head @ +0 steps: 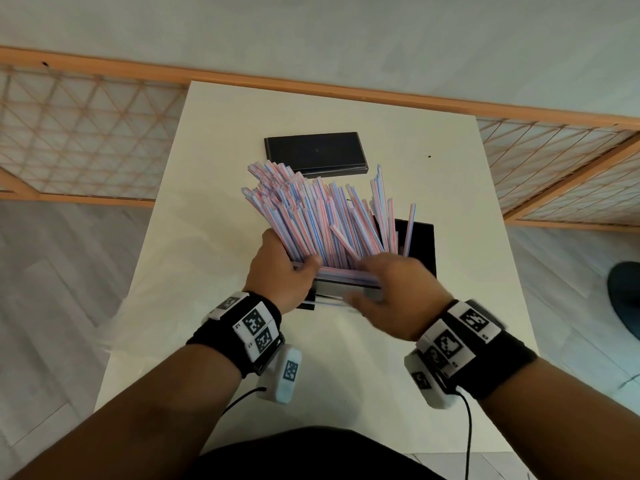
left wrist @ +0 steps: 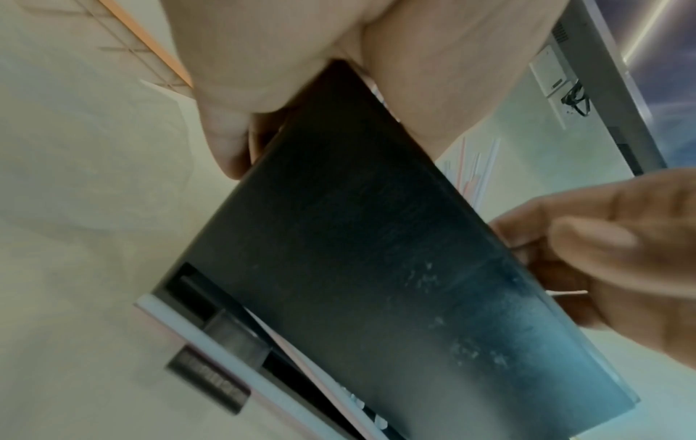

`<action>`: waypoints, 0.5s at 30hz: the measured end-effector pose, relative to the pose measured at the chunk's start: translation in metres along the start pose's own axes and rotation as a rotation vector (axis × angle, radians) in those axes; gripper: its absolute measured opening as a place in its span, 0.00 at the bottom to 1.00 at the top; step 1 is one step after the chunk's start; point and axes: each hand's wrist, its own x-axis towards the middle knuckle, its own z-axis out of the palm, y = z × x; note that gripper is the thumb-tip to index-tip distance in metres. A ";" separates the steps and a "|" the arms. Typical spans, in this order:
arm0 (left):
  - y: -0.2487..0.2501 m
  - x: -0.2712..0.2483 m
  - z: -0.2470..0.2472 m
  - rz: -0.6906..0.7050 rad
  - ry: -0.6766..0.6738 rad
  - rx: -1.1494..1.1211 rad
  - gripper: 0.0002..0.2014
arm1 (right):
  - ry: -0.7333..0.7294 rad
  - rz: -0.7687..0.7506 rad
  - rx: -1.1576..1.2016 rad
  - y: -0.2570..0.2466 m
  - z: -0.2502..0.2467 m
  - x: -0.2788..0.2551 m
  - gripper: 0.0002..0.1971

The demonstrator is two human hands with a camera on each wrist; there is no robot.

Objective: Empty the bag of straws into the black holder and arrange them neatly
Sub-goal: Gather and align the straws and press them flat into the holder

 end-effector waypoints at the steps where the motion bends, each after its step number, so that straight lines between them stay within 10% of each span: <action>1: 0.000 -0.001 0.000 0.007 -0.002 -0.009 0.24 | 0.053 0.121 0.022 0.004 -0.007 0.001 0.24; 5: -0.002 -0.003 0.002 0.033 -0.002 -0.043 0.25 | 0.011 0.593 0.082 0.021 -0.025 0.016 0.27; 15: -0.007 0.000 -0.001 0.109 0.013 -0.039 0.28 | -0.072 0.611 0.027 -0.001 -0.006 0.056 0.37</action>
